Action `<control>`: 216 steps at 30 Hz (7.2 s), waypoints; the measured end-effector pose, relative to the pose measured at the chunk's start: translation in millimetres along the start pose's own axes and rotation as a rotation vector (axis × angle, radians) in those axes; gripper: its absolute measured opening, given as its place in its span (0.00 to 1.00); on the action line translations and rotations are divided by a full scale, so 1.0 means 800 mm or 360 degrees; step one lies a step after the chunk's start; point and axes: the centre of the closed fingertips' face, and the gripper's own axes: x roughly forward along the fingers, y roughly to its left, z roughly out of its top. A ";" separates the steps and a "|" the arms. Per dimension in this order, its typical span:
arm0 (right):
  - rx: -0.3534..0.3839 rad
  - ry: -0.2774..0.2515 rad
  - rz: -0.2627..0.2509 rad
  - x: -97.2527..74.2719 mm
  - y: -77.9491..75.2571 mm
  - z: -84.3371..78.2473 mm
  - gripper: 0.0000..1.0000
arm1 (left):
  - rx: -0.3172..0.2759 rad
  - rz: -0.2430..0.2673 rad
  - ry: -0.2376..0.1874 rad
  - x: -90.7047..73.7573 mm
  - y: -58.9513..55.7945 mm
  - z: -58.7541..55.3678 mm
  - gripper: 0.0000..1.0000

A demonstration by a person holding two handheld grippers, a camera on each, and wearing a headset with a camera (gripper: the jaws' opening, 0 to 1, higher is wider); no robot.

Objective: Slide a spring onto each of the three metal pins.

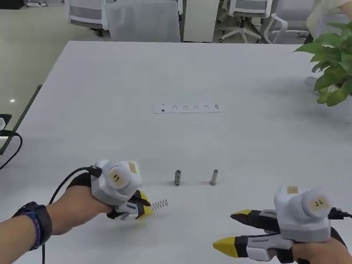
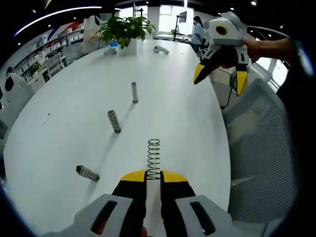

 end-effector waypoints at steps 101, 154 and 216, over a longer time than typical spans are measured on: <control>-0.0217 0.0033 0.0419 0.074 0.082 0.081 0.08 | 0.0055 0.0002 -0.0388 -0.033 -0.092 0.071 0.02; -0.1181 0.0672 0.0594 0.022 0.076 0.098 0.10 | -0.0047 -0.0019 -0.0735 -0.042 -0.097 0.147 0.02; -0.1389 0.0925 0.0529 0.010 0.042 0.069 0.08 | -0.0103 -0.0005 -0.0744 -0.033 -0.096 0.138 0.08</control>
